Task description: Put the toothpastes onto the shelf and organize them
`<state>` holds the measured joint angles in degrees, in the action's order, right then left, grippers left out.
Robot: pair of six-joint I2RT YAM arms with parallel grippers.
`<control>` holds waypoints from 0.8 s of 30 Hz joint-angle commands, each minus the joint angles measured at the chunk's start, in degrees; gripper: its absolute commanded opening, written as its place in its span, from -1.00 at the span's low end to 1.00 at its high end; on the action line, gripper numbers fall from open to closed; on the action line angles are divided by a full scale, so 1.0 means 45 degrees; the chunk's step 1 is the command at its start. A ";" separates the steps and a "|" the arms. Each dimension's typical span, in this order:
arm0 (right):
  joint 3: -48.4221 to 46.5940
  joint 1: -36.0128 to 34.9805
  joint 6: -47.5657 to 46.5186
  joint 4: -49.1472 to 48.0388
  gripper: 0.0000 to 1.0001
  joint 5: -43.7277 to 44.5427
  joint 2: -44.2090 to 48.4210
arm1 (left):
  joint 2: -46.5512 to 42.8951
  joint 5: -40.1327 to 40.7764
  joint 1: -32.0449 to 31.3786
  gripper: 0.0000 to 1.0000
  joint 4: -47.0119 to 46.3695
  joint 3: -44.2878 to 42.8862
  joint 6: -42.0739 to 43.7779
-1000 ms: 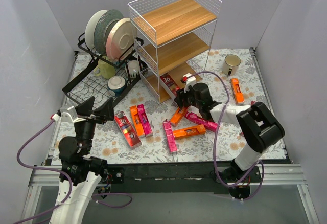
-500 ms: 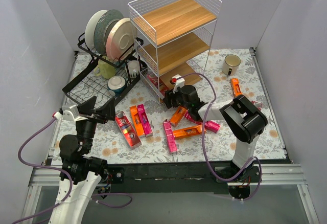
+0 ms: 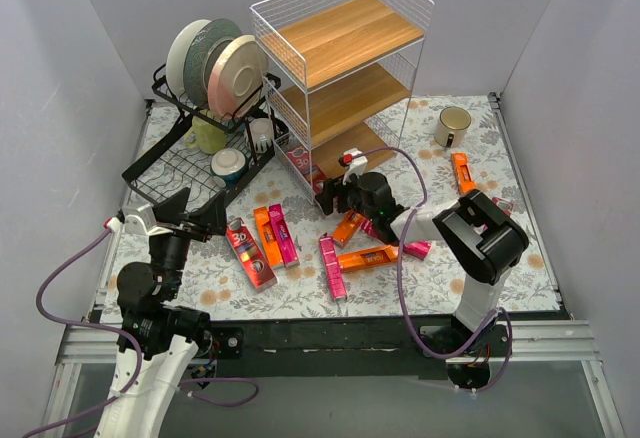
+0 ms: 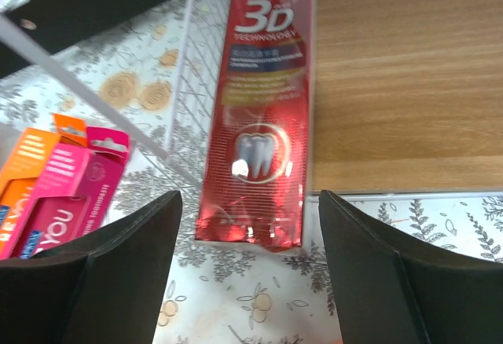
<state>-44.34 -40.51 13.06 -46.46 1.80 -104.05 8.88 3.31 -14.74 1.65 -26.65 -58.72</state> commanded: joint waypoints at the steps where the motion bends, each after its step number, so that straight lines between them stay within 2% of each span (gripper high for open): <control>1: 0.0456 -0.0040 0.0515 -0.1141 0.55 -0.0186 0.1186 | 0.0135 -0.0248 0.0014 0.96 -0.0015 0.0083 0.0177; 8: 0.1649 0.0252 0.2463 -0.1961 0.36 0.0418 0.1989 | 0.0116 -0.0228 -0.0005 0.96 0.0004 0.0084 0.0139; 15: 0.1085 0.0935 0.4128 -0.2332 0.38 -0.0303 0.1014 | 0.0174 -0.0267 0.0014 0.97 0.0024 0.0103 0.0138; 19: -0.0028 0.1404 0.4071 -0.2137 0.37 -0.1803 -0.0291 | 0.0271 -0.0267 -0.0005 0.96 0.0043 0.0103 0.0158; 24: -0.0693 0.1892 0.4246 -0.3092 0.26 -0.3329 -0.1427 | 0.0428 -0.0403 0.0014 0.96 0.0024 0.0103 0.0119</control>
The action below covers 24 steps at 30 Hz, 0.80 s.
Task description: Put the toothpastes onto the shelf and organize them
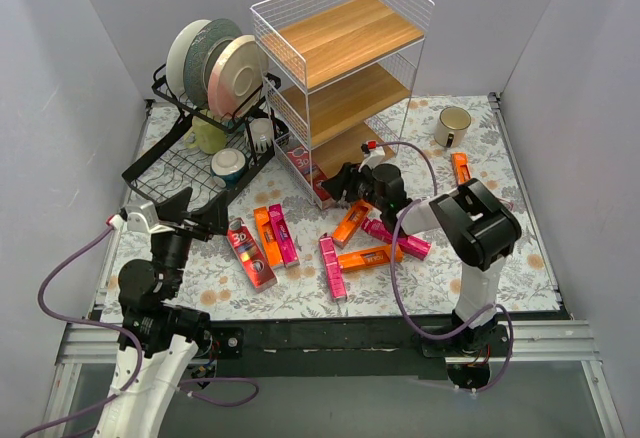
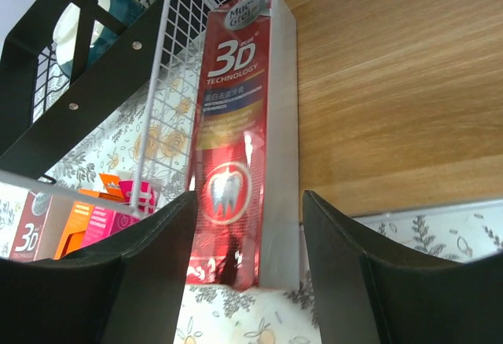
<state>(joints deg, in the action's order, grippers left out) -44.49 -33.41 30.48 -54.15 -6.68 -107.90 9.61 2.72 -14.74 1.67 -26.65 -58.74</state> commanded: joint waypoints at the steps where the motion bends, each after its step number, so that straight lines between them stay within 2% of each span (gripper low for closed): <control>1: -0.0931 0.0334 0.0375 -0.1404 0.26 -0.1601 -0.0844 | 0.0268 -0.0331 0.0014 0.96 -0.0039 0.0122 0.0124; 7: -0.1870 0.0529 0.0199 -0.1326 0.22 -0.2734 -0.1919 | 0.0404 -0.0429 -0.0005 0.96 -0.0079 0.0122 0.0143; 15: -0.3003 0.0764 0.0121 -0.1209 0.04 -0.4355 -0.3150 | 0.0541 -0.0526 -0.0005 0.96 -0.0078 0.0122 0.0182; 24: -0.3747 0.0920 0.0375 -0.1540 -0.03 -0.5645 -0.3719 | 0.0639 -0.0585 0.0014 0.96 -0.0059 0.0103 0.0221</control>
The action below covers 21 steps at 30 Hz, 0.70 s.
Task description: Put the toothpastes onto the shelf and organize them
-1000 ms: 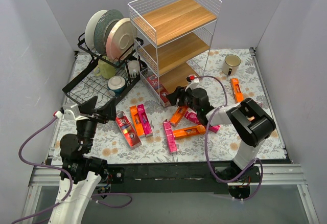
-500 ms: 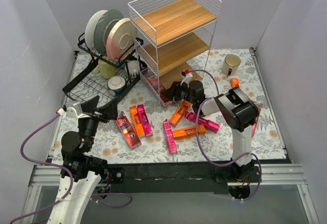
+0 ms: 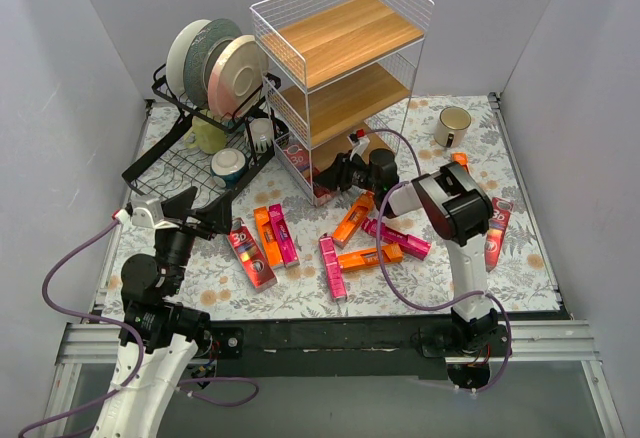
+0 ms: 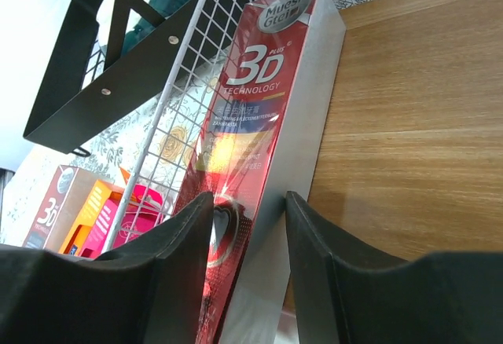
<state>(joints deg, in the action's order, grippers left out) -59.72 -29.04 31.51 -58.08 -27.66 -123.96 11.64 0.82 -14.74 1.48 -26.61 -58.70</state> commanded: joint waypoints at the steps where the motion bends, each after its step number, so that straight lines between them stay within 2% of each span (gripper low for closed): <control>1: -0.0303 -0.0071 0.0147 -0.0686 0.00 -0.0963 -0.0071 | 0.0168 -0.0163 -0.0005 0.96 -0.0015 0.0093 0.0212; 5: 0.0205 0.0065 0.0030 -0.0666 0.28 -0.0651 0.0553 | 0.0148 -0.0163 -0.0005 0.96 -0.0016 0.0093 0.0231; 8: 0.0594 0.0183 -0.0028 -0.0647 0.42 -0.0534 0.1101 | 0.0109 -0.0163 -0.0005 0.96 -0.0015 0.0093 0.0212; 13: 0.1122 0.0437 -0.0341 -0.0140 0.50 -0.0357 0.2233 | 0.0109 -0.0163 -0.0005 0.96 0.0004 0.0093 0.0212; 21: 0.2662 0.0652 -0.1414 0.1129 0.50 -0.0436 0.3931 | -0.0067 -0.0163 -0.0005 0.96 -0.0015 0.0093 0.0192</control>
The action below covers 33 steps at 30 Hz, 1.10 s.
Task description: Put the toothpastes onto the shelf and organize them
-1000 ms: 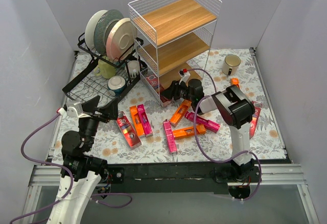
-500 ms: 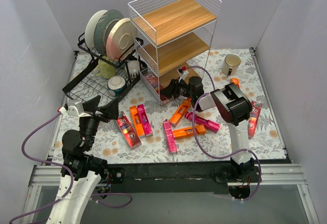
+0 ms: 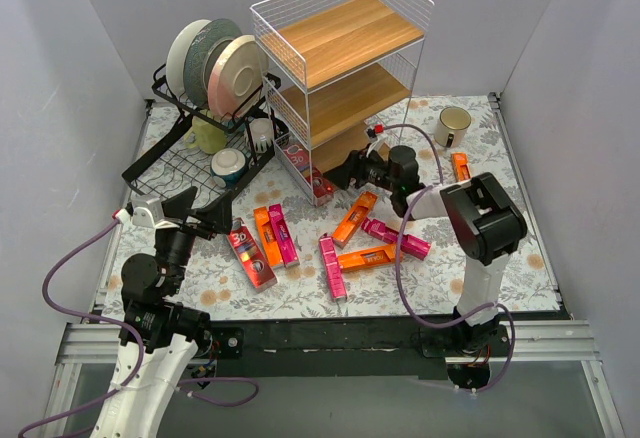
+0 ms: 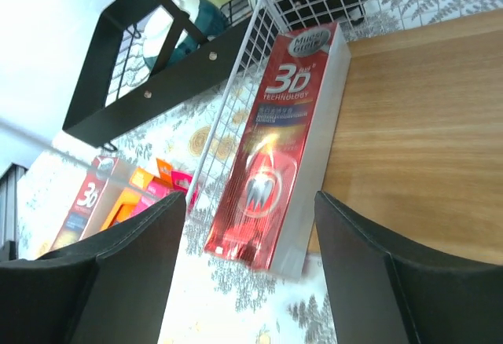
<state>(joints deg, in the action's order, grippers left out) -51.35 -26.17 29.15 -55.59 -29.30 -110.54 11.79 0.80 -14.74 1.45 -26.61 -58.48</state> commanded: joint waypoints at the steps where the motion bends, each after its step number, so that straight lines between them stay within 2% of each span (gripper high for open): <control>1: 0.1000 0.0016 -0.1316 0.0751 0.49 0.0045 0.1106 | -0.0101 -0.0158 0.0014 0.96 -0.0010 0.0113 0.0144; 5: 0.1548 0.0016 -0.2255 0.1474 0.48 0.0514 0.1420 | -0.0179 -0.0158 -0.0005 0.96 0.0009 0.0093 0.0144; 11: 0.1763 -0.0004 -0.2571 0.1729 0.45 0.0749 0.1226 | -0.0179 -0.0158 0.0014 0.96 0.0009 0.0093 0.0144; 23: 0.0943 -0.0531 -0.2824 0.2042 0.41 0.1119 0.0249 | -0.0140 -0.0158 0.0014 0.96 0.0029 0.0113 0.0163; 33: 0.0182 -0.0687 -0.2824 0.2198 0.26 0.1198 -0.0278 | -0.0140 -0.0158 -0.0005 0.96 0.0048 0.0113 0.0163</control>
<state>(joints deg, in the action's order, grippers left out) -47.86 -28.84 17.32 -46.22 -24.53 -110.56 11.07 0.80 -14.74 1.45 -26.61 -58.48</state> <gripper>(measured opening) 0.647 0.982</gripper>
